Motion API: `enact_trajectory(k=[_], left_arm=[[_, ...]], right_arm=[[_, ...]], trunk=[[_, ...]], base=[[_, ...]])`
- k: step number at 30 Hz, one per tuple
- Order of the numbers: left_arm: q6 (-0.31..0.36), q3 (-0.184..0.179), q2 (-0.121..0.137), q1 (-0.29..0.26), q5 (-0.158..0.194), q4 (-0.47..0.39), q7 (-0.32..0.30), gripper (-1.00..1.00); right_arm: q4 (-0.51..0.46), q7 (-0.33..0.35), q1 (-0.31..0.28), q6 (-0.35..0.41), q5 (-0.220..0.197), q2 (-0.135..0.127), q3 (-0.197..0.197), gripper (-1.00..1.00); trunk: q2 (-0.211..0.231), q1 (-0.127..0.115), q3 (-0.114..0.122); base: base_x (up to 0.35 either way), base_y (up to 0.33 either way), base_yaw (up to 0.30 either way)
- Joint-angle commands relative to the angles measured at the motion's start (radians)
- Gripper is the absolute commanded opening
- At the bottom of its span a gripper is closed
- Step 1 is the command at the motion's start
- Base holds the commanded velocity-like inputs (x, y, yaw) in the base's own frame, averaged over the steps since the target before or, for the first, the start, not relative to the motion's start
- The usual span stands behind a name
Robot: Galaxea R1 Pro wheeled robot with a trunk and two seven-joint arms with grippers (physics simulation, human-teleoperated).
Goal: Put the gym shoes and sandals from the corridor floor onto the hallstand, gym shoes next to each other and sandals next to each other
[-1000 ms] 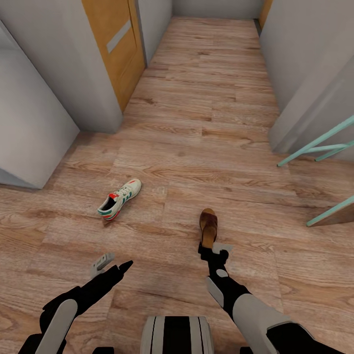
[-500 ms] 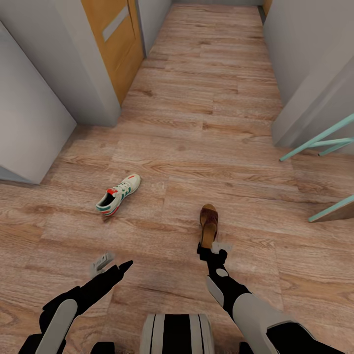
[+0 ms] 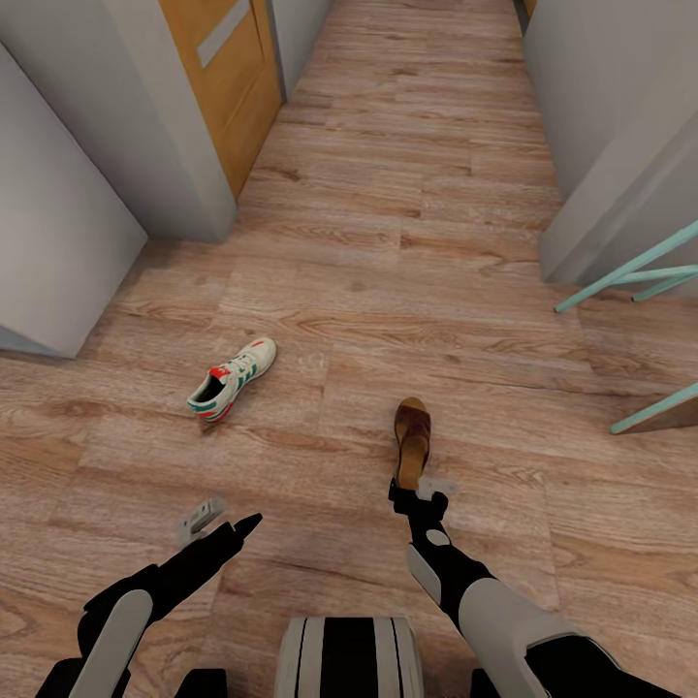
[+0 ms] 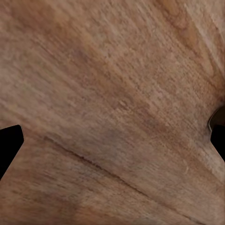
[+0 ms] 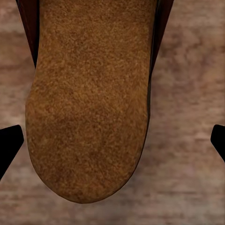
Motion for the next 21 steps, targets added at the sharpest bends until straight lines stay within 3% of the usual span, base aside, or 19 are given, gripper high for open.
enact_trajectory(k=[1, 13, 14, 21], left_arm=[[0.0, 0.0, 0.0, 0.0, 0.0, 0.0, 0.0, 1.0], [0.0, 0.0, 0.0, 0.0, 0.0, 0.0, 0.0, 1.0], [0.0, 0.0, 0.0, 0.0, 0.0, 0.0, 0.0, 1.0], [0.0, 0.0, 0.0, 0.0, -0.001, 0.001, 0.001, 1.0]], right_arm=[[0.0, 0.0, 0.0, 0.0, 0.0, 0.0, 0.0, 1.0], [0.0, 0.0, 0.0, 0.0, -0.001, 0.0, 0.0, 1.0], [-0.002, 0.0, 0.0, 0.0, -0.002, 0.0, 0.0, -1.0], [-0.011, 0.001, 0.0, -0.001, -0.002, 0.0, -0.001, -1.0]], trunk=[[0.0, 0.0, 0.0], [0.0, 0.0, 0.0], [0.0, 0.0, 0.0], [0.0, 0.0, 0.0]], base=[[0.0, 0.0, 0.0], [0.0, 0.0, 0.0], [0.0, 0.0, 0.0], [0.0, 0.0, 0.0]])
